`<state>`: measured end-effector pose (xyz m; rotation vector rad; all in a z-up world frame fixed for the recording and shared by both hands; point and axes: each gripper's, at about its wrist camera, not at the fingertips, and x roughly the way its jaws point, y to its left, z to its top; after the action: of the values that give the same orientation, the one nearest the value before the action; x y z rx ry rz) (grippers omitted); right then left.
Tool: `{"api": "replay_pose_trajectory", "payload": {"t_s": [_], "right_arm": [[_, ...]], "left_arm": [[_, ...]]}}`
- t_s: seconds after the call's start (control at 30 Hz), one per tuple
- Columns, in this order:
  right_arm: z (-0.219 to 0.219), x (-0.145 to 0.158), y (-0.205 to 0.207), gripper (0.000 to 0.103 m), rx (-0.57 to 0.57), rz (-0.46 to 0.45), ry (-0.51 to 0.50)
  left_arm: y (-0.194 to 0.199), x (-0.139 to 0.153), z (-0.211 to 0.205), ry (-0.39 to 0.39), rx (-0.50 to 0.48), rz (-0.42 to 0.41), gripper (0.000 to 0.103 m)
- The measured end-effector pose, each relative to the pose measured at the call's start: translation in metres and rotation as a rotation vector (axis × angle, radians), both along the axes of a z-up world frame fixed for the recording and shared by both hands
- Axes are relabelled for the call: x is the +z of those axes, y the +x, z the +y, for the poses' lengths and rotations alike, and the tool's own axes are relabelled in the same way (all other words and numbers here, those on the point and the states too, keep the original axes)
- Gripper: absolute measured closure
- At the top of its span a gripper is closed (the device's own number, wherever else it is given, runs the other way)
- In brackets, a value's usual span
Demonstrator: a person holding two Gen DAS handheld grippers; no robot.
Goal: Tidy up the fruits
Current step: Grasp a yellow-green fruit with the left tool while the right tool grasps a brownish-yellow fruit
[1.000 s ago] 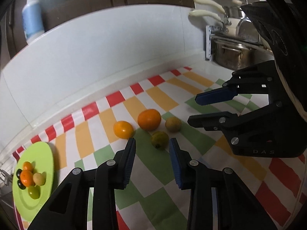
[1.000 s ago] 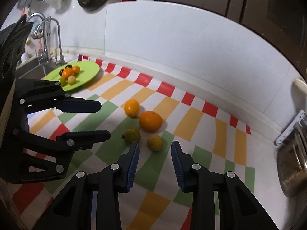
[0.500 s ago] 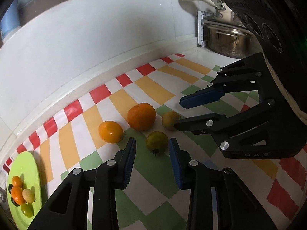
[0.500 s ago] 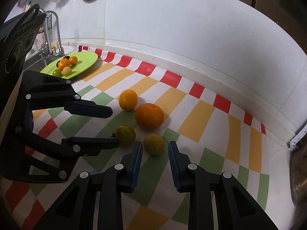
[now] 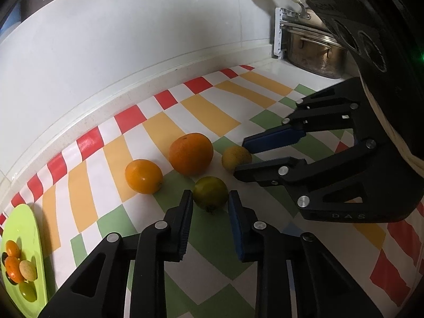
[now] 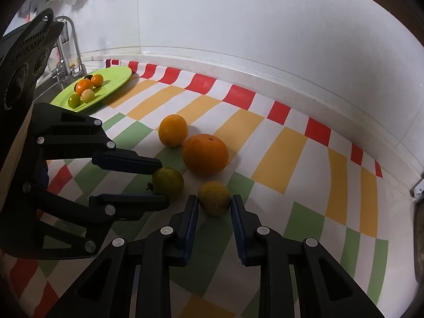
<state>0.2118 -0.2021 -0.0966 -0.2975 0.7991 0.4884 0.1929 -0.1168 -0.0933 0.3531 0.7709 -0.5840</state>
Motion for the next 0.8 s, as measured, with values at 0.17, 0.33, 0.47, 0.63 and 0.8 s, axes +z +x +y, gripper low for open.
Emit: {"api": "replay_pose_trajectory", "payload": {"t_s": [0.17, 0.33, 0.47, 0.63, 0.8], "right_arm": [[-0.002, 0.003, -0.004, 0.077, -0.033, 0.007, 0.036], [-0.001, 0.012, -0.016, 0.088, -0.059, -0.01, 0.07], [0.004, 0.013, -0.023, 0.088, -0.071, -0.026, 0.055], [0.002, 0.01, -0.024, 0.078, -0.096, -0.02, 0.065], [-0.005, 0.004, -0.018, 0.075, -0.136, -0.004, 0.057]], "left_arm": [[-0.007, 0.006, 0.007, -0.022, 0.04, -0.004, 0.077], [-0.019, 0.014, 0.014, -0.051, 0.092, -0.001, 0.077], [-0.025, 0.012, 0.02, -0.049, 0.123, 0.016, 0.077], [-0.029, 0.009, 0.022, -0.05, 0.142, 0.03, 0.077], [-0.028, 0.007, 0.022, -0.052, 0.149, 0.032, 0.077]]}}
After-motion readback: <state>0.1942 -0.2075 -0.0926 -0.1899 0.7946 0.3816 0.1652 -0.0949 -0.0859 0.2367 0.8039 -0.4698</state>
